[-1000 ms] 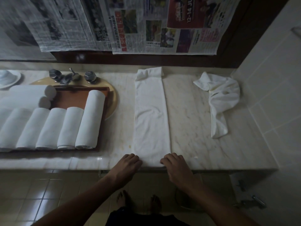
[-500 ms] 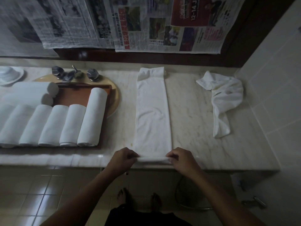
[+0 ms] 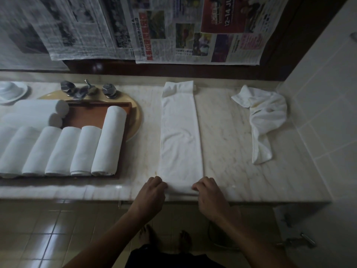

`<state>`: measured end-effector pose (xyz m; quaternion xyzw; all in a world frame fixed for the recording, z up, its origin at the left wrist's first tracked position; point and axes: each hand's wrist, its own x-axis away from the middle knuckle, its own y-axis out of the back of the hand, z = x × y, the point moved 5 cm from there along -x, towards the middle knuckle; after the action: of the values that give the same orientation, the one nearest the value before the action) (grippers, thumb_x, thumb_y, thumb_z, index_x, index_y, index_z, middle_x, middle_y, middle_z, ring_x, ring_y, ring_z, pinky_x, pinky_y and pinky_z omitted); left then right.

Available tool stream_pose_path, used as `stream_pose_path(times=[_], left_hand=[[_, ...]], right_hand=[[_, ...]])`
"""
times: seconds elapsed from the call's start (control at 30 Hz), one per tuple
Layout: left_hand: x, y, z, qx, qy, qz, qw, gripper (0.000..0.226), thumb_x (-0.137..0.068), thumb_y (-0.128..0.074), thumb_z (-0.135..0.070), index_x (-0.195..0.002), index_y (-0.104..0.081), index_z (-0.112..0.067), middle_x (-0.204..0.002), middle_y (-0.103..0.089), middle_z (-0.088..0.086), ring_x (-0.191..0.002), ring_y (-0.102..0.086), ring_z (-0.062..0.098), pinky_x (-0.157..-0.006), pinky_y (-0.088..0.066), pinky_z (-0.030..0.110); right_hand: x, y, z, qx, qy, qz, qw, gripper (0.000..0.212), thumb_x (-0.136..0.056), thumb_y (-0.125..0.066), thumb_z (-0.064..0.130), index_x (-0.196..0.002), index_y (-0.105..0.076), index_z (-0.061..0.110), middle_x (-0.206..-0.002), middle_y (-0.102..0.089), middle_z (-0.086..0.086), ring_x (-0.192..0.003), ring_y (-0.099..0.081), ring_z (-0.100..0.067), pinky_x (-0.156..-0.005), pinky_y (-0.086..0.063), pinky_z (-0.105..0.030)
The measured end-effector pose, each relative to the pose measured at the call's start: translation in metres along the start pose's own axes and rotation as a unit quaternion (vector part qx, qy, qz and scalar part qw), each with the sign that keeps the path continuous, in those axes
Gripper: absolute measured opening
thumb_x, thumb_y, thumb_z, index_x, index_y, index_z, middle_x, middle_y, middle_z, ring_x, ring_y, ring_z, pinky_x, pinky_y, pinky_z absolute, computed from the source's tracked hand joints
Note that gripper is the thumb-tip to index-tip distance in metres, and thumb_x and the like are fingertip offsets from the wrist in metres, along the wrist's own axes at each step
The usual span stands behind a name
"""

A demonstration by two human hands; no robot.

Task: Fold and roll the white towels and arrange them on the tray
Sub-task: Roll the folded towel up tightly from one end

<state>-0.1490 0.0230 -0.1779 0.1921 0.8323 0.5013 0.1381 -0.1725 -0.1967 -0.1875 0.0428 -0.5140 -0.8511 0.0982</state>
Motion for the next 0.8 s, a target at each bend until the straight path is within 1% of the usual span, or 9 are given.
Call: stream_pose_path(times=[0.13, 0.2, 0.33, 0.43, 0.5, 0.57, 0.63, 0.67, 0.8], left_hand=[[0.000, -0.007, 0.010, -0.035, -0.013, 0.020, 0.999, 0.041, -0.070, -0.070, 0.004, -0.107, -0.066, -0.013, -0.101, -0.057, 0.003, -0.084, -0.053, 0.022, -0.066, -0.052, 0.038], [-0.004, -0.007, 0.012, -0.049, -0.016, 0.019, 0.999, 0.046, -0.066, -0.067, 0.007, -0.107, -0.065, -0.013, -0.100, -0.058, 0.003, -0.083, -0.053, 0.024, -0.065, -0.051, 0.039], [-0.008, 0.002, 0.013, -0.049, -0.010, 0.008, 0.999, 0.046, -0.063, -0.073, 0.007, -0.103, -0.070, -0.015, -0.094, -0.064, 0.000, -0.081, -0.057, 0.023, -0.063, -0.051, 0.037], [-0.003, 0.010, 0.016, 0.009, 0.038, 0.013, 0.999, 0.032, -0.078, -0.073, -0.004, -0.106, -0.072, -0.019, -0.098, -0.068, -0.007, -0.090, -0.058, 0.015, -0.073, -0.052, 0.032], [0.001, 0.014, 0.019, 0.061, 0.082, 0.020, 0.995, 0.022, -0.085, -0.074, -0.014, -0.104, -0.072, -0.024, -0.096, -0.068, -0.016, -0.090, -0.059, 0.008, -0.076, -0.050, 0.027], [0.004, 0.015, 0.025, 0.119, 0.142, 0.026, 0.982, 0.016, -0.086, -0.079, -0.021, -0.098, -0.074, -0.030, -0.089, -0.069, -0.021, -0.084, -0.063, 0.001, -0.073, -0.048, 0.019], [0.004, 0.014, 0.033, 0.176, 0.201, 0.041, 0.963, 0.014, -0.085, -0.081, -0.024, -0.095, -0.076, -0.033, -0.085, -0.074, -0.017, -0.080, -0.066, -0.002, -0.066, -0.044, 0.008], [0.004, 0.014, 0.036, 0.204, 0.224, 0.045, 0.952, 0.013, -0.085, -0.081, -0.026, -0.094, -0.078, -0.034, -0.085, -0.075, -0.015, -0.080, -0.067, -0.005, -0.065, -0.044, 0.006], [0.002, 0.013, 0.040, 0.267, 0.290, 0.037, 0.918, 0.008, -0.088, -0.079, -0.029, -0.096, -0.081, -0.030, -0.088, -0.077, -0.012, -0.085, -0.070, -0.002, -0.071, -0.050, 0.018]], right_hand=[[0.002, 0.000, 0.000, 0.024, 0.013, 0.020, 0.999, 0.043, -0.082, -0.059, 0.007, -0.122, -0.061, 0.022, -0.119, -0.052, 0.005, -0.106, -0.049, -0.017, -0.084, -0.049, -0.033], [-0.001, 0.000, 0.000, 0.034, 0.018, 0.022, 0.999, 0.045, -0.082, -0.059, 0.006, -0.124, -0.060, 0.024, -0.121, -0.052, 0.006, -0.106, -0.048, -0.017, -0.084, -0.048, -0.032], [-0.004, 0.002, -0.004, 0.046, 0.033, 0.028, 0.998, 0.044, -0.086, -0.059, 0.004, -0.125, -0.061, 0.025, -0.122, -0.056, 0.007, -0.110, -0.050, -0.018, -0.087, -0.042, -0.031], [-0.003, 0.011, -0.010, 0.002, 0.023, 0.041, 0.999, 0.035, -0.093, -0.058, 0.008, -0.122, -0.063, 0.026, -0.122, -0.061, 0.010, -0.112, -0.052, -0.013, -0.090, -0.041, -0.031], [0.000, 0.016, -0.015, -0.041, -0.005, 0.047, 0.998, 0.028, -0.096, -0.061, 0.011, -0.118, -0.064, 0.028, -0.117, -0.062, 0.013, -0.108, -0.053, -0.007, -0.092, -0.044, -0.029], [0.002, 0.018, -0.021, -0.092, -0.051, 0.051, 0.993, 0.025, -0.097, -0.063, 0.012, -0.116, -0.067, 0.028, -0.111, -0.064, 0.014, -0.103, -0.056, -0.002, -0.090, -0.046, -0.020], [0.002, 0.021, -0.027, -0.139, -0.082, 0.045, 0.986, 0.023, -0.098, -0.064, 0.014, -0.116, -0.071, 0.026, -0.110, -0.067, 0.015, -0.103, -0.061, 0.001, -0.089, -0.047, -0.013], [0.001, 0.022, -0.029, -0.160, -0.088, 0.035, 0.983, 0.022, -0.098, -0.065, 0.015, -0.116, -0.073, 0.025, -0.110, -0.069, 0.015, -0.102, -0.062, 0.002, -0.088, -0.047, -0.012], [-0.006, 0.020, -0.030, -0.166, -0.103, 0.000, 0.981, 0.019, -0.097, -0.068, 0.016, -0.112, -0.075, 0.024, -0.106, -0.067, 0.012, -0.098, -0.062, 0.001, -0.085, -0.051, -0.014]])
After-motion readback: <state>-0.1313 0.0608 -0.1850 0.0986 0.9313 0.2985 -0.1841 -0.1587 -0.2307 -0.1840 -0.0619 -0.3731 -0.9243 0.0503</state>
